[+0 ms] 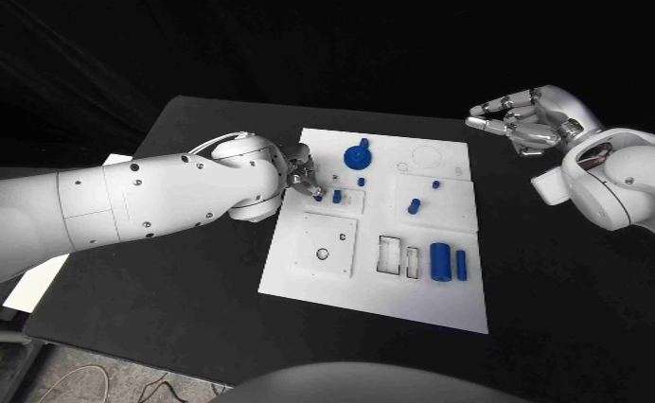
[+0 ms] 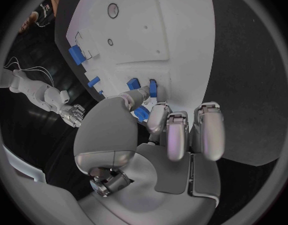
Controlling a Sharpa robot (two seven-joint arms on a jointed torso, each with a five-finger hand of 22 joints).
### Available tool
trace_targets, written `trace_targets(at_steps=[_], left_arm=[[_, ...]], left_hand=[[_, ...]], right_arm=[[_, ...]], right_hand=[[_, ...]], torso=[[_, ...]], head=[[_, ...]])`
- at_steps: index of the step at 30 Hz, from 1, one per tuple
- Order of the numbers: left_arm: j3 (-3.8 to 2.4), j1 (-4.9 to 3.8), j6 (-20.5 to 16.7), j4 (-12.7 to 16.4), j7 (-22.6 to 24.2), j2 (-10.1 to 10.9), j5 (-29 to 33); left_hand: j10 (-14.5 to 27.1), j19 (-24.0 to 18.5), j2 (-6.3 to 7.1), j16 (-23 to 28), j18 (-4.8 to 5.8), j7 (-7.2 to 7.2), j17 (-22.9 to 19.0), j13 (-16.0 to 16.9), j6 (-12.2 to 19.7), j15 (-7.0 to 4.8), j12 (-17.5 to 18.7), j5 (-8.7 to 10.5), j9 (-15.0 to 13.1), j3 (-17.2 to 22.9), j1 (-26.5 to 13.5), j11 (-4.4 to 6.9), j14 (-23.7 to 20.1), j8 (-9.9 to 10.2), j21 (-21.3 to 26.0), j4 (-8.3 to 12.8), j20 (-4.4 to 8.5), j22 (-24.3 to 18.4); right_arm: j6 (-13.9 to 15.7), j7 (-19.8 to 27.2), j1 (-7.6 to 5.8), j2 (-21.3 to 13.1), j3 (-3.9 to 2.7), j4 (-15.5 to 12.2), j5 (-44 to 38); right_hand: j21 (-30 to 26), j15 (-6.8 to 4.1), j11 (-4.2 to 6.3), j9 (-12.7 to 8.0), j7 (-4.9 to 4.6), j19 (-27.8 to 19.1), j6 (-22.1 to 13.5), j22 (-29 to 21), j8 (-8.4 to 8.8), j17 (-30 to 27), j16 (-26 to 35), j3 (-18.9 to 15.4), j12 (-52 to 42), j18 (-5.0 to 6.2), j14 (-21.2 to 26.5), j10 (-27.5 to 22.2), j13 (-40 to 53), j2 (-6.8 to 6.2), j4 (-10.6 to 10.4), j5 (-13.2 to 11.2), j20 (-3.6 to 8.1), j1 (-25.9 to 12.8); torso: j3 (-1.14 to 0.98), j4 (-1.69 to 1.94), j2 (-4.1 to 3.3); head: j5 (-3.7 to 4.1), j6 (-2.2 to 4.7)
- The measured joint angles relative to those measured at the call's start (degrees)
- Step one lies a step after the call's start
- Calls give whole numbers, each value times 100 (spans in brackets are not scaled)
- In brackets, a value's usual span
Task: Assemble the parts on the task board
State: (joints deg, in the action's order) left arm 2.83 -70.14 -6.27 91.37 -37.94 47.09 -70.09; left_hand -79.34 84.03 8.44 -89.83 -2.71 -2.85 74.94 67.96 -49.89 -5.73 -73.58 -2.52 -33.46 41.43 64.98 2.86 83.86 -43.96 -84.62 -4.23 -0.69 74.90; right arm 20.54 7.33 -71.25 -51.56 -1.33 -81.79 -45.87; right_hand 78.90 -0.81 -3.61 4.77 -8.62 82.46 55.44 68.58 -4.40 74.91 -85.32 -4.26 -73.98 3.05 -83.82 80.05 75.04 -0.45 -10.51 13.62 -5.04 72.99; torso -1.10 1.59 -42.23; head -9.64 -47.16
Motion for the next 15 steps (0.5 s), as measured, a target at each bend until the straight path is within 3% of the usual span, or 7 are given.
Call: trace_targets(at_steps=[15], left_arm=[[-8, 0, 70, 22, -1, 17, -19]], left_hand=[[-21, 0, 1, 0, 0, 0, -1, 35, 0, 0, -31, -12, 3, 0, -1, 19, 0, 16, -30, 0, 0, 0]], right_arm=[[-10, 0, 1, 3, 0, 7, 0]], right_hand=[[0, 0, 0, -1, 0, 0, 0, 0, 0, 0, 0, 0, 0, 0, 0, 0, 0, 0, 0, 0, 0, 0]], torso=[[1, -2, 0]], head=[[12, -11]])
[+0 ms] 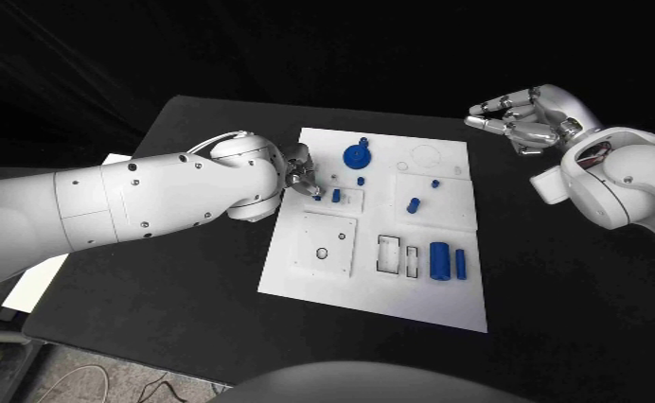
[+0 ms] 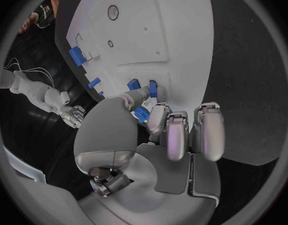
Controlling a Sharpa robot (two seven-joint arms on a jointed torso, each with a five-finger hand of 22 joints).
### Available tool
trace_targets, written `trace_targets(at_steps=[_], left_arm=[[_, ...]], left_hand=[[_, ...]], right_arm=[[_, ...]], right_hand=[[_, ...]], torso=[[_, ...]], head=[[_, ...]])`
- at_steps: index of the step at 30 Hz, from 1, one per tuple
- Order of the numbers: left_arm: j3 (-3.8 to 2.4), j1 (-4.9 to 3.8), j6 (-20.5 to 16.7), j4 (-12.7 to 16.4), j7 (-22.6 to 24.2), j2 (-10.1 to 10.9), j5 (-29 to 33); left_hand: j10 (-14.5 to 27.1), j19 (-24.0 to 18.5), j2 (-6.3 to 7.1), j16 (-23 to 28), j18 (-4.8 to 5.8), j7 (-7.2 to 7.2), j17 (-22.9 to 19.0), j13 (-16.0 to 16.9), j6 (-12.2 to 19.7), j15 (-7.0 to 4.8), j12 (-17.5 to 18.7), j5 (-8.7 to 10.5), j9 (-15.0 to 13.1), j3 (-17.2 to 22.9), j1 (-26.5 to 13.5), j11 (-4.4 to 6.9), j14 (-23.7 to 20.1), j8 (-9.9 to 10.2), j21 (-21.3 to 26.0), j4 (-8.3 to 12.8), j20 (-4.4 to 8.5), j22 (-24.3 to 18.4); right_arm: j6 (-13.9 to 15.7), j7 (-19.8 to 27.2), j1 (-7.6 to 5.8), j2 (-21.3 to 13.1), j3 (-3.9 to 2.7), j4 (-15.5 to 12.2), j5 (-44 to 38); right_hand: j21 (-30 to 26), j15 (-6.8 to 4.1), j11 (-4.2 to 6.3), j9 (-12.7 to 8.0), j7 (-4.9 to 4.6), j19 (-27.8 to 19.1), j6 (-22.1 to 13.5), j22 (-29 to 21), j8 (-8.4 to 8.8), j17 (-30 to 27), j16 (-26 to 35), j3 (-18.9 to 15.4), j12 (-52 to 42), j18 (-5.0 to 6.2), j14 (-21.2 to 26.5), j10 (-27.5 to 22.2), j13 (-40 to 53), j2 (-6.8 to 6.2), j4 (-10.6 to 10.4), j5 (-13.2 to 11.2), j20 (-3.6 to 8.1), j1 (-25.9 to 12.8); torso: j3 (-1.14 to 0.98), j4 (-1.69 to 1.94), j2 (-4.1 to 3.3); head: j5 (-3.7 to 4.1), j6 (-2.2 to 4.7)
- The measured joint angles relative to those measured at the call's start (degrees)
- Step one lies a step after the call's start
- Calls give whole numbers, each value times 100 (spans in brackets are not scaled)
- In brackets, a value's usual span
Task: Assemble the parts on the task board
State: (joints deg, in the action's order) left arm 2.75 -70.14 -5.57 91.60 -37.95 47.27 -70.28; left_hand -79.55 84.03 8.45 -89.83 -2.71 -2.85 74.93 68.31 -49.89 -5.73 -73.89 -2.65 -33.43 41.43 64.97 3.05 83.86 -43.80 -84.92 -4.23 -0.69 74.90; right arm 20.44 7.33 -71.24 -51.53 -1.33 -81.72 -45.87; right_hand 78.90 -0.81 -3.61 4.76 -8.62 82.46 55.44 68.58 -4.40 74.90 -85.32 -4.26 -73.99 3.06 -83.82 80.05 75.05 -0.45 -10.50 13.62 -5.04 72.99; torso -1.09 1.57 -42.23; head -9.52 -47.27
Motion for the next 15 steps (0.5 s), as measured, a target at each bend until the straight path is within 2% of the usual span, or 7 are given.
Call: trace_targets(at_steps=[15], left_arm=[[-1, 2, 5, 25, 7, 23, 11]], left_hand=[[-9, -20, 1, 0, 0, 0, -1, -1, 0, 0, 0, 6, 20, -16, -1, -9, 0, -21, 0, 16, 20, 0]], right_arm=[[-14, 0, 0, 1, 0, 7, 0]], right_hand=[[0, 0, 0, -1, 0, 0, 0, 0, 0, 4, 0, 0, 0, 0, 0, 0, 0, 0, 0, 0, 0, 0]], torso=[[1, 3, 1]], head=[[1, -14]])
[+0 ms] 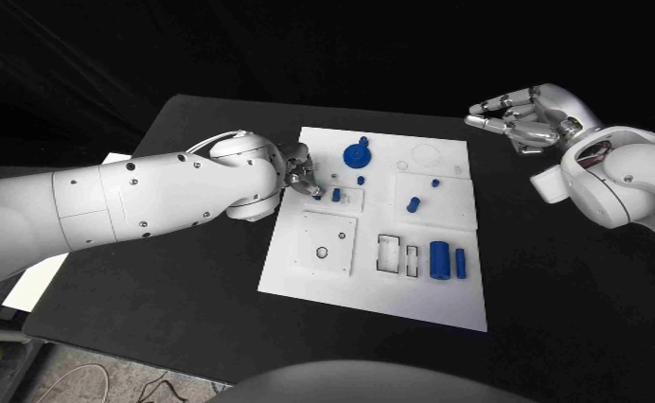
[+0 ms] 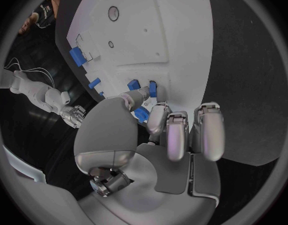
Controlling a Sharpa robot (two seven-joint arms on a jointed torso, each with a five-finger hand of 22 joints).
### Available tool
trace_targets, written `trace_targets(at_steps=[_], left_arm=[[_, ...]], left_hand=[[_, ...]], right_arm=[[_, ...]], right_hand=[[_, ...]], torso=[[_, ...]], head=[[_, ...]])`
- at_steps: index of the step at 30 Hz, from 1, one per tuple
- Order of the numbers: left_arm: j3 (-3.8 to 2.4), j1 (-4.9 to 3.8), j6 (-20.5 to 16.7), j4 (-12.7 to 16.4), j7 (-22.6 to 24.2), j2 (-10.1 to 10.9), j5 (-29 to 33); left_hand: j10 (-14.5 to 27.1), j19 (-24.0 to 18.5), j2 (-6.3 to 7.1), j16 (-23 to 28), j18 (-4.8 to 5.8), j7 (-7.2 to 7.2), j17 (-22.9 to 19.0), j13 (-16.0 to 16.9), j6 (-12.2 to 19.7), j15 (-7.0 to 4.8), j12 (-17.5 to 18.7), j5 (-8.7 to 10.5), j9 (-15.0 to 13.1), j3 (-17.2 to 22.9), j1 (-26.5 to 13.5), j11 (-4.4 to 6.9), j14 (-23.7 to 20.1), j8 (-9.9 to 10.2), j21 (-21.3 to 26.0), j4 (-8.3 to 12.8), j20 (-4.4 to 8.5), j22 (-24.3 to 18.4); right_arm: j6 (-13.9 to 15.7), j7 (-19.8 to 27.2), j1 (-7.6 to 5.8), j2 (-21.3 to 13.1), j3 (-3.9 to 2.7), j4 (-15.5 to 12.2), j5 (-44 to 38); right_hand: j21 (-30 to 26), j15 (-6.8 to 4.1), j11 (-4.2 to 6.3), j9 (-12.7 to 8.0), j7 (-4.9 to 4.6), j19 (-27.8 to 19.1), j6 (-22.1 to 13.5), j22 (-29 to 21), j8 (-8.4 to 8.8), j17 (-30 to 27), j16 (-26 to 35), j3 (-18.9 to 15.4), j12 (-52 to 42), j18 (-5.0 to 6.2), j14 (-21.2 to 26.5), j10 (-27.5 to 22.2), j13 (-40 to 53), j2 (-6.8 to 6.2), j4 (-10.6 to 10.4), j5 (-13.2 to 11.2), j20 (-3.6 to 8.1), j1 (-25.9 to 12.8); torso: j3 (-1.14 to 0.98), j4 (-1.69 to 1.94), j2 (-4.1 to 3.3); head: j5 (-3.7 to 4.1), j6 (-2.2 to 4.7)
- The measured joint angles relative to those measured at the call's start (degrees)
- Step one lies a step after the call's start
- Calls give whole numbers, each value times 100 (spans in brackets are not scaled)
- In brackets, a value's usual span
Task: Assemble the parts on the task board
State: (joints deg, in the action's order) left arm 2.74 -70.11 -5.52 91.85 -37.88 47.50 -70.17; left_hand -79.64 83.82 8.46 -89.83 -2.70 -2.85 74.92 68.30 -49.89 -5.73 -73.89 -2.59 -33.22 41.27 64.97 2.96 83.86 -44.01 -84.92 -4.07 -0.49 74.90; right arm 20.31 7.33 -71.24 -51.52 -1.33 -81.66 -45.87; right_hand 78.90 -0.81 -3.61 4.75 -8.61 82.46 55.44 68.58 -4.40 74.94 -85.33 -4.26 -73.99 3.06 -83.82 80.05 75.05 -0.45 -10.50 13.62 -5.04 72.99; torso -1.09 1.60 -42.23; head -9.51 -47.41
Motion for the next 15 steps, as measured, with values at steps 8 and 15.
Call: trace_targets(at_steps=[8, 15], left_arm=[[-3, -1, 3, -22, 1, 1, 83], [-6, -4, 17, -86, -16, -18, 202]], left_hand=[[0, 2, 0, 0, 0, 0, 0, -1, 0, -20, 0, 4, -3, 0, 0, 0, 20, 2, 0, 0, 2, 0], [0, 21, 165, 0, 0, 10, -1, -14, -12, -21, 0, 4, 51, 62, -228, -1, 21, -69, 0, 111, 21, 0]], right_arm=[[-3, 0, 1, -1, 0, 0, 0], [-3, -1, 1, -7, 0, -5, 0]], right_hand=[[0, 0, 0, 0, 0, 0, 0, 0, 0, -1, 0, 0, 0, 0, 0, 0, 0, 0, 0, 0, 0, 0], [0, 0, 0, 4, 0, 0, 0, 0, 0, -1, 0, 0, 0, 0, 0, 0, 0, 0, 0, 0, 0, 0]], torso=[[-3, -2, 0], [-4, -4, -1]], head=[[-3, -1], [-7, -1]])
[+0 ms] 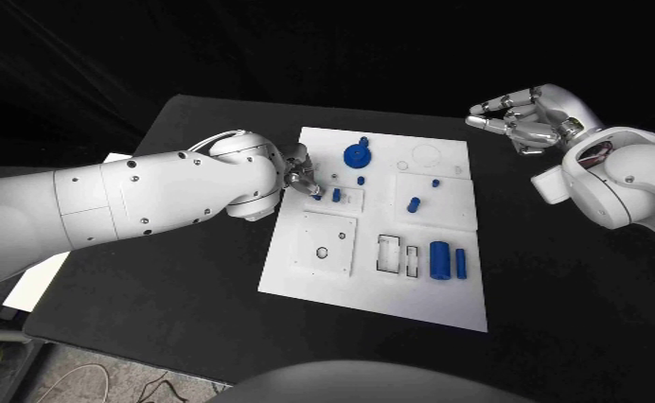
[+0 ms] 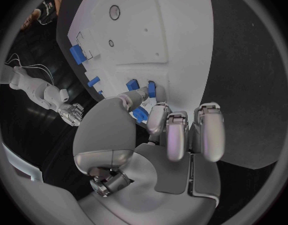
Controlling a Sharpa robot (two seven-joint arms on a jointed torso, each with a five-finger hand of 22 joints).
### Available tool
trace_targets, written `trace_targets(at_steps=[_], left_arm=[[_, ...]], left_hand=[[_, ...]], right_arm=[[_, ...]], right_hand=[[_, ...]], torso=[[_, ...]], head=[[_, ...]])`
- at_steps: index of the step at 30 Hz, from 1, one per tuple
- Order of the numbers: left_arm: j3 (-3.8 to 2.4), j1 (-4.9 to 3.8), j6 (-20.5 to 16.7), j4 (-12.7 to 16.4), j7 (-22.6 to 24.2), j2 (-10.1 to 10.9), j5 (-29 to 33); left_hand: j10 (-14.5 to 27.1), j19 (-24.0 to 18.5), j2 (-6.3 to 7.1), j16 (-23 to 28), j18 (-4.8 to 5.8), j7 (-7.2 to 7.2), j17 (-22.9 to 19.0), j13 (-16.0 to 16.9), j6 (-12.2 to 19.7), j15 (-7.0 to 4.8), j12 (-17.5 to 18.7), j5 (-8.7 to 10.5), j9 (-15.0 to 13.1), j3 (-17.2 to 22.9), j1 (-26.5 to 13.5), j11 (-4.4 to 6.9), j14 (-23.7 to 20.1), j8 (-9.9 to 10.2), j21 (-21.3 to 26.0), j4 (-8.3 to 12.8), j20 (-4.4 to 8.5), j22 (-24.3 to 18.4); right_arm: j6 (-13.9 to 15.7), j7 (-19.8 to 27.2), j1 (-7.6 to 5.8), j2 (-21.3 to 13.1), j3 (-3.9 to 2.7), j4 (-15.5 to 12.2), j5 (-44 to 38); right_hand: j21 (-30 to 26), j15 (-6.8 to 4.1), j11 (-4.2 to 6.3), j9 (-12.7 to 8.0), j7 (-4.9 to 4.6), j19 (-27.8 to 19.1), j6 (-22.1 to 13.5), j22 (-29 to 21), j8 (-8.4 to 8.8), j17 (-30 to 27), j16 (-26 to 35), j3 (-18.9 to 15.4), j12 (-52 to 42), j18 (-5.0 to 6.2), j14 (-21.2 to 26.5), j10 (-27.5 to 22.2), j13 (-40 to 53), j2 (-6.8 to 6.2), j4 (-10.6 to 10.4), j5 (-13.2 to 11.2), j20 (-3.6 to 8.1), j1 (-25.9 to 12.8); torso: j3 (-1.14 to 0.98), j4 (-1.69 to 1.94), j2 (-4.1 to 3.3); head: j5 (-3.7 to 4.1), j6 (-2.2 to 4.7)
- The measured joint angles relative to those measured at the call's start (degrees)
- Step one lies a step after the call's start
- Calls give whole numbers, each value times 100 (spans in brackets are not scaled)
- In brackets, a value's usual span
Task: Assemble the parts on the task board
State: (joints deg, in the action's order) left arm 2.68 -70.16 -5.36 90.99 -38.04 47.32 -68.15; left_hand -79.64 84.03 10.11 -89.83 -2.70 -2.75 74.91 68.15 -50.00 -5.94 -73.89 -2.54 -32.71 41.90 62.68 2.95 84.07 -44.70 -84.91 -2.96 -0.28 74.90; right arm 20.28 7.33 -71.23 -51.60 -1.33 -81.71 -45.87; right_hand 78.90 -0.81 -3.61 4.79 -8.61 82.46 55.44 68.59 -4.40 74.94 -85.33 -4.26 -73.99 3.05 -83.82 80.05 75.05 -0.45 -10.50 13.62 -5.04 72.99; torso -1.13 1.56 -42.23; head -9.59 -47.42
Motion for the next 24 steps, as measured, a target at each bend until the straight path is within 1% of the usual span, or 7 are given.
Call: trace_targets(at_steps=[3, 4, 7, 10, 17, 18, 24], left_arm=[[-2, -2, 8, -22, -10, -8, 33], [-2, -3, 13, -37, -17, -13, 47], [-4, -5, 24, -60, -34, -26, 76], [-6, -6, 37, -81, -55, -41, 100], [-3, -5, 54, -114, -103, -68, 135], [-1, -4, 55, -116, -109, -70, 138], [4, 2, 57, -135, -137, -91, 161]], left_hand=[[-7, 0, 26, 0, 0, 33, 0, 1, -43, -21, 0, -1, 22, -61, -85, 7, -21, -1, 0, -14, 0, 0], [-23, 0, 40, 0, -1, 83, 0, 3, -121, -21, 0, -2, 32, -98, -99, 23, -21, -1, 0, -51, 0, 0], [-24, -1, 39, 0, 0, 154, 0, 10, -191, -41, 0, -5, 50, -191, -145, 25, -1, 0, 0, -114, 1, 0], [-24, -21, 54, 0, 0, 161, 0, 28, -200, -41, 0, -5, 60, -250, -177, 25, -1, 0, 0, -172, 21, 0], [-43, 0, 62, 0, 0, 276, 0, 52, -356, -41, 0, -6, 87, -402, -241, 43, -1, 0, -29, -261, 41, 0], [-43, 0, 86, 0, -1, 265, -1, 58, -367, -41, 0, -6, 89, -417, -264, 44, -1, 0, -29, -277, 41, 0], [-43, -1, 70, 0, 0, 275, -1, 76, -398, -41, -23, -6, 117, -485, -293, 44, -1, -22, -29, -345, 41, 0]], right_arm=[[0, 0, 0, -2, 0, -2, 0], [0, -1, 0, -2, 0, -3, 0], [0, -1, 0, -2, 0, -3, 0], [0, -1, 0, -2, 0, -4, 0], [0, -1, 0, 1, 0, -4, 0], [0, -1, 0, 1, 0, -4, 0], [0, -1, 0, 1, 0, -4, 0]], right_hand=[[0, 0, 0, 0, 0, 0, 0, 0, 0, 0, 0, 0, 0, 0, 0, 0, 0, 0, 0, 0, 0, 0], [0, 0, 0, 0, 0, 0, 0, 0, 0, 0, 0, 0, 0, 0, 0, 0, 0, 0, 0, 0, 0, 0], [0, 0, 0, -1, 0, 0, 0, 0, 0, 0, 0, 0, 0, 0, 0, 0, 0, 0, 0, 0, 0, 0], [0, 0, 0, -1, 0, 0, 0, 0, 0, -1, 0, 0, 0, 0, 0, 0, 0, 0, 0, 0, 0, 0], [0, 0, 0, -1, 0, 0, 0, 0, 0, -1, 0, 0, 0, 0, 0, 0, 0, 0, 0, 0, 0, 0], [0, 0, 0, -1, 0, 0, 0, 0, 0, -1, 0, 0, 0, 0, 0, 0, 0, 0, 0, 0, 0, 0], [0, 0, 0, -2, 0, 0, 0, 0, 0, -2, 0, 0, 0, 0, 0, 0, 0, 0, 0, 0, 0, 0]], torso=[[0, 0, 0], [0, 0, 0], [0, -1, 0], [-1, -1, 0], [-1, -1, 0], [-1, -1, -1], [-1, 1, -1]], head=[[0, 0], [0, -4], [1, -9], [1, -13], [5, -18], [7, -18], [13, -18]])
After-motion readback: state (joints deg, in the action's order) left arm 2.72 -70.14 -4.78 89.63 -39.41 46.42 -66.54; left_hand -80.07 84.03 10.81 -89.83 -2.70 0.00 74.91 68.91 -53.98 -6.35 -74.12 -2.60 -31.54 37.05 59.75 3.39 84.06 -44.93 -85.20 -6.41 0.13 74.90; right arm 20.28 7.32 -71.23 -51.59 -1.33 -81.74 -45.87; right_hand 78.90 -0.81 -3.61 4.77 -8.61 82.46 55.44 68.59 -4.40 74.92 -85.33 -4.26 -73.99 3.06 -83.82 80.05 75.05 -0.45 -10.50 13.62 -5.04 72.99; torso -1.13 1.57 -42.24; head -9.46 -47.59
